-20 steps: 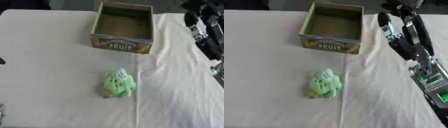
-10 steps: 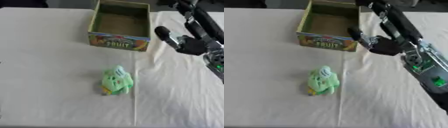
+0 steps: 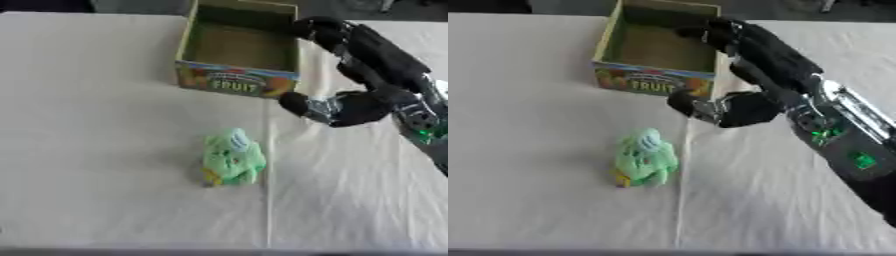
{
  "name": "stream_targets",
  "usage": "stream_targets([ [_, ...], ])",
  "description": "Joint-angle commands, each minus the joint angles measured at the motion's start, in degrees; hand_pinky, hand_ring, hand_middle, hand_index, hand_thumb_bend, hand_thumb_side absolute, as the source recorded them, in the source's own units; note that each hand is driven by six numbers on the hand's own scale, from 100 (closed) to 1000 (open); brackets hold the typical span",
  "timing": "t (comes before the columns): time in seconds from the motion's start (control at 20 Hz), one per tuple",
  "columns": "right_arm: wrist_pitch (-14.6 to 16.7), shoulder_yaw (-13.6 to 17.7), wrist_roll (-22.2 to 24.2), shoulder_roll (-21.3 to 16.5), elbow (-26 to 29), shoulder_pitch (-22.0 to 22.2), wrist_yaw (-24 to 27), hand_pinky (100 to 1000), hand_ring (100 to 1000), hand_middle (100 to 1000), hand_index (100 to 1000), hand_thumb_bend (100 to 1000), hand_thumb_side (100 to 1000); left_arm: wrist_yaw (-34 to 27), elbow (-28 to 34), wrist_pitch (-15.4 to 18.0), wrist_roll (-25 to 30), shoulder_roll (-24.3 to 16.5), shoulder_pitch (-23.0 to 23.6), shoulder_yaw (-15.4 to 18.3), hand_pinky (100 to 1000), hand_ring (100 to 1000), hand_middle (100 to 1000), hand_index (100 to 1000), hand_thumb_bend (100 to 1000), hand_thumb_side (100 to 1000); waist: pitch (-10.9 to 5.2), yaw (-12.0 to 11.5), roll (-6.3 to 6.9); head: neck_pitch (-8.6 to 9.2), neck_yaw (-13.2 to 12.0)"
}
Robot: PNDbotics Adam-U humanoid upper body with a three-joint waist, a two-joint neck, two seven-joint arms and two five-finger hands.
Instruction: Pick up objects on the table and place them in the box.
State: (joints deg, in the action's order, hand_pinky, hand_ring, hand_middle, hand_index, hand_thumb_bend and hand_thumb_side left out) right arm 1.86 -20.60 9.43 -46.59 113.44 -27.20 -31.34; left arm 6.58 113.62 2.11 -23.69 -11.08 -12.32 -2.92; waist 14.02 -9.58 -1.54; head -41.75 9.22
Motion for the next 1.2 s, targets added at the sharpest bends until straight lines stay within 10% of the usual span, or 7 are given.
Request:
stream_targets([
  [0.05,-0.1,-1.3,5.3,-0.2,1.2,-1.5,-1.5,911,926,821,970,508,984,-0.2,1.0,0.0,0.1,-1.0,-0.2,-0.1,293,615,720,772,100,739,-1.13,-0.1,0.07,-0.43,-0.2],
  [0.7,-6.6,-9.8,20.9,4.3,1.2,-4.0,-3.7,933,968,855,1000,671,691,-0.5,1.0,-0.1,0.5,-0.8,-0.4,-0.4,293,615,720,771,100,740,-1.1,-0.9,-0.23,-0.01,0.0],
  [1.2,-14.8,-10.7,25.3,6.0,1.2,-3.8,-9.5,923,963,856,1000,688,670,-0.6,1.0,-0.1,0.6,-0.6,-0.6,-0.6,292,616,721,770,100,741,-0.64,-1.5,-0.28,0.44,-0.1],
])
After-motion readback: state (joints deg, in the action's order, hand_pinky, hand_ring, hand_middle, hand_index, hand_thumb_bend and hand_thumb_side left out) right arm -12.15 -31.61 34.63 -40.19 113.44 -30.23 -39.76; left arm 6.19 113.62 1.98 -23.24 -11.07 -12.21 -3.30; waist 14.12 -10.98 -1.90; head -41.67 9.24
